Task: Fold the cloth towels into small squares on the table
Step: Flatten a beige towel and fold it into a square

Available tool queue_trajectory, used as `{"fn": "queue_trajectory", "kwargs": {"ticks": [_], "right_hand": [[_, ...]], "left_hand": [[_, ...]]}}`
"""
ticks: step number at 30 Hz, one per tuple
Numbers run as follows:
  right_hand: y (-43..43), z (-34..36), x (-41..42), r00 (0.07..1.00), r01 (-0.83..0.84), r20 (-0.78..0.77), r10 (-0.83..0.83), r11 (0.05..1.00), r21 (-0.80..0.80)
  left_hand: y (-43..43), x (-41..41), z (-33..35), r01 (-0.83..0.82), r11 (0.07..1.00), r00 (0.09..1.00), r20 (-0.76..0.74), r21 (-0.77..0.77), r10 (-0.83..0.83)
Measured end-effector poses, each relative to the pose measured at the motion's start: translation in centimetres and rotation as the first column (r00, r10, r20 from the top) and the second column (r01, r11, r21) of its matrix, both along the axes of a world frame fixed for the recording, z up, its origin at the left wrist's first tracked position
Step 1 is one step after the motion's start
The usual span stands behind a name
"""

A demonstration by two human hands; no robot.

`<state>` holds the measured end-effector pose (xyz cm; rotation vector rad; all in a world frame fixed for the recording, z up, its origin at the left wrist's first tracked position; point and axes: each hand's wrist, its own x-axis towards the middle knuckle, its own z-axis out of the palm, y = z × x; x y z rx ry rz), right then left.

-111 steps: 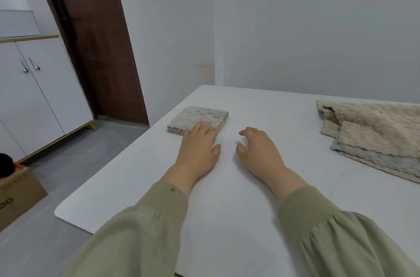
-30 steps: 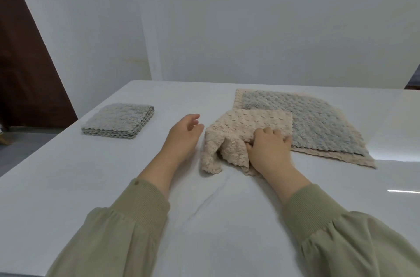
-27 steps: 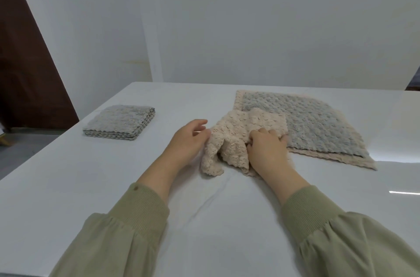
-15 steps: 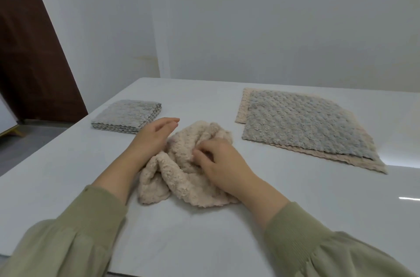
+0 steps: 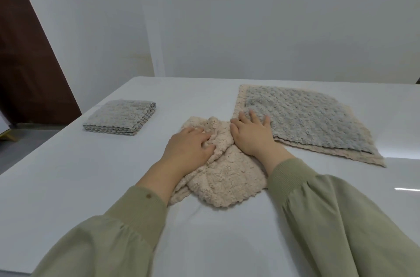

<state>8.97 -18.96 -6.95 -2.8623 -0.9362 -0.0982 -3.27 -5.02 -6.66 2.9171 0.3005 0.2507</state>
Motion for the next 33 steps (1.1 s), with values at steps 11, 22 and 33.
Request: {"fn": "queue_trajectory", "kwargs": {"ticks": [11, 22, 33], "right_hand": [[-2.6, 0.0, 4.8, 0.934, 0.354, -0.038, -0.356, 0.934, -0.054], [-2.0, 0.9, 0.0, 0.976, 0.169, 0.054, -0.213, 0.884, 0.435], [0.4, 1.1, -8.3, 0.978, -0.195, -0.065, 0.196, 0.980, 0.023]], "left_hand": [[0.5, 1.7, 0.0, -0.046, 0.998, 0.999, -0.010, -0.039, 0.046], [1.0, 1.0, 0.3, -0.041, 0.958, 0.994, 0.082, -0.283, 0.066], [2.8, -2.3, 1.3, -0.050, 0.616, 0.890, 0.245, -0.786, 0.386]]}}
